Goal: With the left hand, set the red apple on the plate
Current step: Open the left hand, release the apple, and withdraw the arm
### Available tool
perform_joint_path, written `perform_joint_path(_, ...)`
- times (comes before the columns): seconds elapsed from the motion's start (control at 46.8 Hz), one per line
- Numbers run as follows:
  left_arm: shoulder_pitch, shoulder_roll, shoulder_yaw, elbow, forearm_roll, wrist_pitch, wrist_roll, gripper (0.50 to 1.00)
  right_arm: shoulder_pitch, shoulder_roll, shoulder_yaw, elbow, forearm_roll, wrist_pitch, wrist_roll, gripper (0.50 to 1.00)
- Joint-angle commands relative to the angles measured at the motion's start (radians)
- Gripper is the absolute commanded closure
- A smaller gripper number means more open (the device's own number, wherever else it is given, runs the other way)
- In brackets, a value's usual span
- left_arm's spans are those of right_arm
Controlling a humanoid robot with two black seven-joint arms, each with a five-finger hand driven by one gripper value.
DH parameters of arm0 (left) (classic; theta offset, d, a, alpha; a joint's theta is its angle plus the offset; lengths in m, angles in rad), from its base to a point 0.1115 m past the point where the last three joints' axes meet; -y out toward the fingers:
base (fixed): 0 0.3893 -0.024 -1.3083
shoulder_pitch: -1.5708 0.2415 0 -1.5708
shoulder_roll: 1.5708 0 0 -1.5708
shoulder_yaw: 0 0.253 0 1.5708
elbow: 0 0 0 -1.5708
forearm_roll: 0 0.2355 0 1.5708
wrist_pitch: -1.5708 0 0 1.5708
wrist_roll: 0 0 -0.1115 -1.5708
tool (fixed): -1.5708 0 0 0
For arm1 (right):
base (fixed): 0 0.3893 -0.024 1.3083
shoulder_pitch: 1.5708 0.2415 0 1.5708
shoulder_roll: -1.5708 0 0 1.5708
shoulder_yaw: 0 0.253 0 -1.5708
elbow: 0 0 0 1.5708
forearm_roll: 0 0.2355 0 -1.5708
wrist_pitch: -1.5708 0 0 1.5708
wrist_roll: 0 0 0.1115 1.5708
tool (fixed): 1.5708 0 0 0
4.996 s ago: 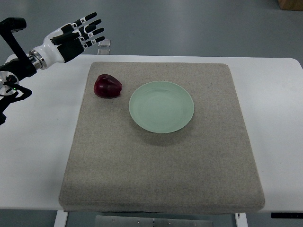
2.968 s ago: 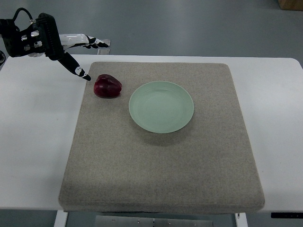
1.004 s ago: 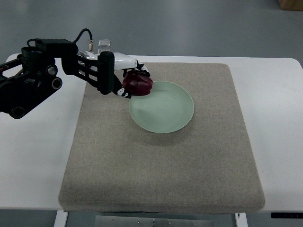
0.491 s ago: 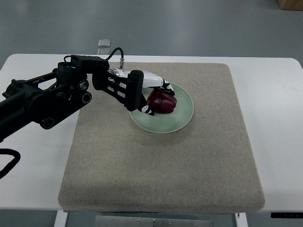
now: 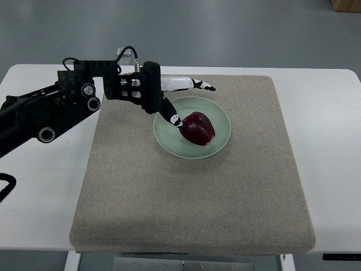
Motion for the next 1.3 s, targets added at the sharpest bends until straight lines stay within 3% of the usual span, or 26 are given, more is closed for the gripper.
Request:
perform_joint_path(0.0,-0.011,0.067,-0.006,0.016,-0.193,-0.001,0.007,0.504,0.0,0.0,0.0,0.0,0.0,0.0,0.0,0.57)
perform_joint_path(0.363,0.035,0.196,-0.024,0.115,-0.994,-0.021,0.012,0.501,0.0,0.0,0.0,0.001,0.0,0.0,0.0,0.572)
perform_joint_path(1.004,0.148,0.228,-0.031,0.154,-1.446,-0.07,0.019,0.501,0.0,0.0,0.0,0.0,0.0,0.0,0.0,0.572)
perform_joint_path(1.281,0.156,0.225,-0.034,0.207,-1.598,-0.078,0.107,0.501,0.001,0.0,0.0,0.003,0.0,0.009,0.0,0.57)
